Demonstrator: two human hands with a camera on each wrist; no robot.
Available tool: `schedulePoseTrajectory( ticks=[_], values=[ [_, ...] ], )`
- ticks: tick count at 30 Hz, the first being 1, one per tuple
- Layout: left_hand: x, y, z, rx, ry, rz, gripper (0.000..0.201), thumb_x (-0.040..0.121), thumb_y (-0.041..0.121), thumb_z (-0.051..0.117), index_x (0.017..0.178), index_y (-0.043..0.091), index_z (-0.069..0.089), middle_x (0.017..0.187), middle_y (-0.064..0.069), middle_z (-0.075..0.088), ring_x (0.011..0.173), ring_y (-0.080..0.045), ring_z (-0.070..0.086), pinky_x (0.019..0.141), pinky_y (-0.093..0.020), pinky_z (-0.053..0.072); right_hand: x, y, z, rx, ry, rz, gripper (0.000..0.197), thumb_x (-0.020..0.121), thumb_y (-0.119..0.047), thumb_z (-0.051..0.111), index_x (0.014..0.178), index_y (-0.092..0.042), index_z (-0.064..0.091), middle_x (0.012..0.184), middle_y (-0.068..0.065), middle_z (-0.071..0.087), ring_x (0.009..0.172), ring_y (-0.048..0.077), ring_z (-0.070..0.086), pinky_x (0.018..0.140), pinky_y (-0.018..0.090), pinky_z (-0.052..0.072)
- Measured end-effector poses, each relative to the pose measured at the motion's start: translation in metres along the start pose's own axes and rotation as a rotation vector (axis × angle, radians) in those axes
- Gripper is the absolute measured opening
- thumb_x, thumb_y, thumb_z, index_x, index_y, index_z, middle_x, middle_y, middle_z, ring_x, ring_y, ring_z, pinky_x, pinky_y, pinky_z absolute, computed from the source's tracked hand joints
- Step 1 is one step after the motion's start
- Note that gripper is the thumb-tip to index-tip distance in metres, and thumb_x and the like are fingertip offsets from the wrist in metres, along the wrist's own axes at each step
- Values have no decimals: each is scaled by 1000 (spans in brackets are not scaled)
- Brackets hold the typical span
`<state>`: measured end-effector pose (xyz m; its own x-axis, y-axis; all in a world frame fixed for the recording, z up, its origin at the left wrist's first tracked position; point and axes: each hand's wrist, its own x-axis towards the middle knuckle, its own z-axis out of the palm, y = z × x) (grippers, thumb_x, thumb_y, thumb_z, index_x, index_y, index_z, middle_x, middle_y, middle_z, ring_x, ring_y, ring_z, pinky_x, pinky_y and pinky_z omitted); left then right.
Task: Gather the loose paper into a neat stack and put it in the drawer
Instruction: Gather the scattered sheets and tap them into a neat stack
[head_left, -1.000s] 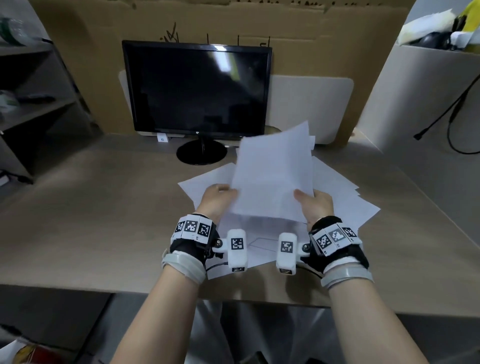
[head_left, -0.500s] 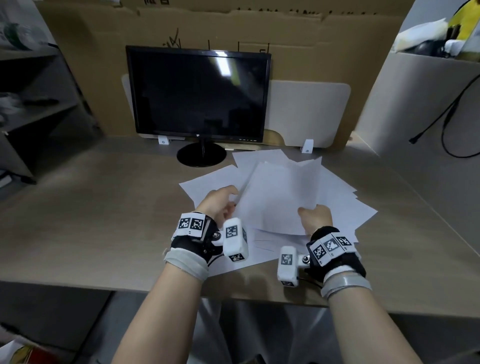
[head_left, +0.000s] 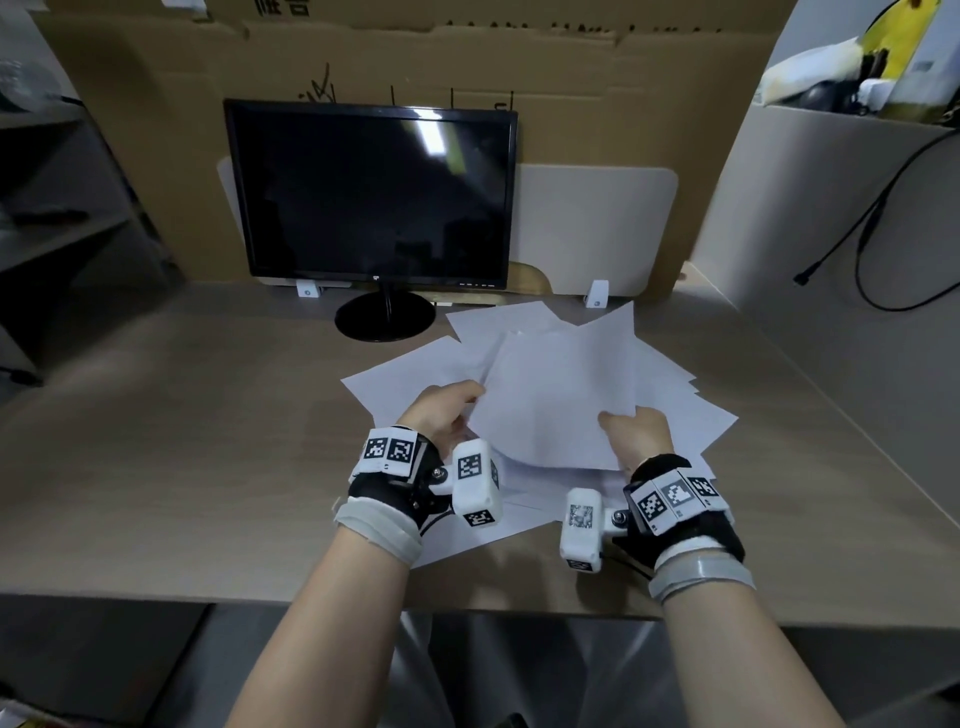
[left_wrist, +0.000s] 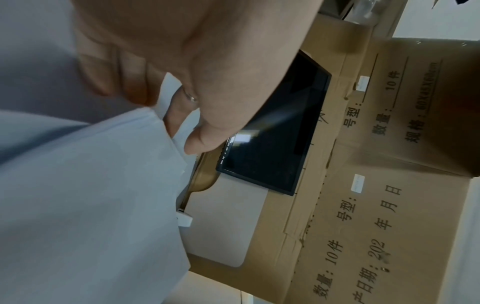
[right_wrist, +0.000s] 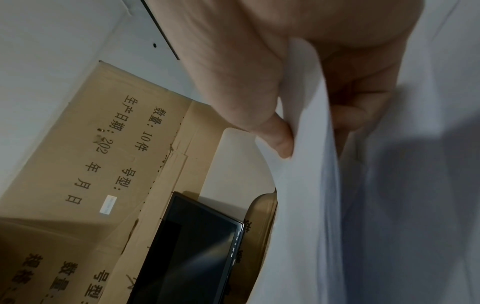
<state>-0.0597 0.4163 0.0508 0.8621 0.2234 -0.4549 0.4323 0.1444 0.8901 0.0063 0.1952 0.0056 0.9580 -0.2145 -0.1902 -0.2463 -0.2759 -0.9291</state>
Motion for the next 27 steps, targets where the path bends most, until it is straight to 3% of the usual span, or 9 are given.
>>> schedulePoseTrajectory(
  ticks=[4, 5, 7, 9, 13, 15, 18, 20, 27],
  values=[
    [1, 5, 5, -23, -31, 4, 19, 96, 22, 61, 108, 7, 62, 79, -10, 58, 62, -24, 54, 59, -28, 45, 0, 3, -7, 81, 32, 32, 10, 88, -6, 56, 78, -7, 56, 74, 6, 54, 76, 27, 49, 74, 33, 40],
    [0, 4, 8, -27, -30, 12, 18, 100, 22, 59, 112, 9, 58, 81, -8, 57, 64, -22, 54, 60, -28, 46, -1, 4, -7, 78, 29, 40, 5, 88, -8, 57, 84, -5, 56, 80, 7, 53, 79, 27, 48, 76, 33, 39],
    [3, -1, 13, -50, -15, 13, 25, 103, 21, 55, 123, 6, 57, 88, -8, 57, 68, -20, 53, 60, -30, 46, -2, 8, -8, 80, 19, 68, 19, 88, -13, 59, 103, -2, 54, 95, 9, 51, 87, 26, 47, 80, 34, 39],
    [7, -6, 16, -60, 7, -12, 37, 104, 22, 53, 132, -1, 57, 103, -11, 59, 70, -22, 55, 56, -30, 48, -3, 9, -11, 84, 28, 82, 19, 91, -12, 59, 100, 0, 46, 92, 9, 53, 90, 28, 49, 82, 34, 40],
    [12, -8, 16, -177, -25, -84, 27, 107, 38, 43, 103, 14, 53, 90, -4, 58, 57, -22, 63, 40, -19, 45, -3, 3, -22, 201, 79, 35, 9, 92, -4, 56, 99, -2, 62, 90, 8, 62, 90, 28, 58, 82, 32, 44],
    [12, -8, 20, -189, -40, -94, 23, 107, 42, 40, 107, 23, 53, 91, 2, 60, 71, -18, 69, 50, -25, 48, -1, -1, -27, 258, 133, 24, 10, 92, -4, 57, 99, -4, 64, 91, 6, 65, 89, 28, 59, 83, 34, 46],
    [11, -8, 30, -112, -83, -63, 34, 97, 36, 58, 113, 6, 62, 85, -10, 61, 66, -25, 60, 57, -27, 46, 2, -5, -34, 358, 196, 50, 8, 88, -9, 59, 83, -13, 64, 84, 2, 67, 89, 34, 65, 86, 44, 55],
    [12, -10, 35, -8, -90, -34, 41, 96, 32, 64, 121, 0, 66, 97, -16, 65, 81, -29, 63, 65, -31, 48, 1, -6, -39, 387, 215, 53, 9, 84, -13, 61, 76, -17, 61, 83, 1, 68, 91, 36, 67, 87, 54, 57],
    [20, -11, 46, 140, 0, 21, 19, 99, 15, 54, 110, 2, 64, 102, -19, 64, 88, -33, 58, 75, -37, 42, -1, 5, -49, 395, 248, 93, 8, 88, -14, 58, 88, -6, 56, 88, 12, 64, 85, 34, 64, 88, 50, 56]
  ],
)
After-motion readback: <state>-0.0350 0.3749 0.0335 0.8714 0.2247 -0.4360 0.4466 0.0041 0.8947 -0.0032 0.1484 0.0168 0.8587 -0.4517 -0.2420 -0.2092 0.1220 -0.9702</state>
